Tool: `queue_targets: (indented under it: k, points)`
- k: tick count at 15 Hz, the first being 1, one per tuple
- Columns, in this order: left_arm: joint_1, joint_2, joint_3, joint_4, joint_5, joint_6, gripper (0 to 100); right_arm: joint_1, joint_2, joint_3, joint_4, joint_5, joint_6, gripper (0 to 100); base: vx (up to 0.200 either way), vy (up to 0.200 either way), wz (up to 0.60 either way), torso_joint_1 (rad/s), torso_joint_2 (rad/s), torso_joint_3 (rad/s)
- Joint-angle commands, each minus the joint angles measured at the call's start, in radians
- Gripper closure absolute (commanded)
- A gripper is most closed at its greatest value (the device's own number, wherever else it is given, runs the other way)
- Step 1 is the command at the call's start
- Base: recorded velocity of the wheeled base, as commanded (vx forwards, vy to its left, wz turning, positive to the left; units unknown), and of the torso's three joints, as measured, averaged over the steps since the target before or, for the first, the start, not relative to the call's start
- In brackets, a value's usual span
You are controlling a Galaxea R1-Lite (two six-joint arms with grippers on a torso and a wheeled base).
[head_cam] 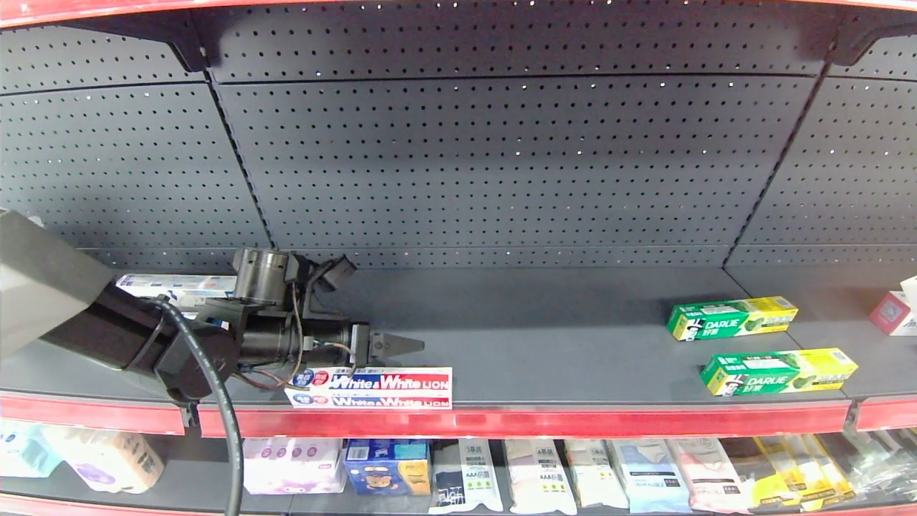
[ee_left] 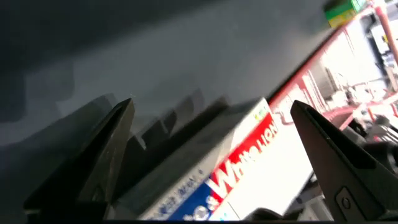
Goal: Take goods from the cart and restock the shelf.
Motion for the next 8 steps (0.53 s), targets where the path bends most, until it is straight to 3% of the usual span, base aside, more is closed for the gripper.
queue_targets:
  k: [1, 7, 8]
  points:
    - [0.019, -0.003, -0.008, -0.002, 0.018, 0.005, 0, 0.000, 0.005, 0.004, 0.001, 0.000, -0.001, 100, 0.000, 0.000, 0.00, 0.000, 0.00, 0.000]
    - [0.088, -0.088, 0.017, -0.005, 0.111, 0.022, 0, 0.000, 0.019, 0.013, -0.002, 0.020, -0.001, 100, 0.000, 0.000, 0.00, 0.000, 0.00, 0.000]
    - [0.104, -0.118, 0.032, -0.005, 0.111, 0.039, 0, 0.000, 0.019, 0.012, -0.002, 0.020, -0.001, 100, 0.000, 0.000, 0.00, 0.000, 0.00, 0.000]
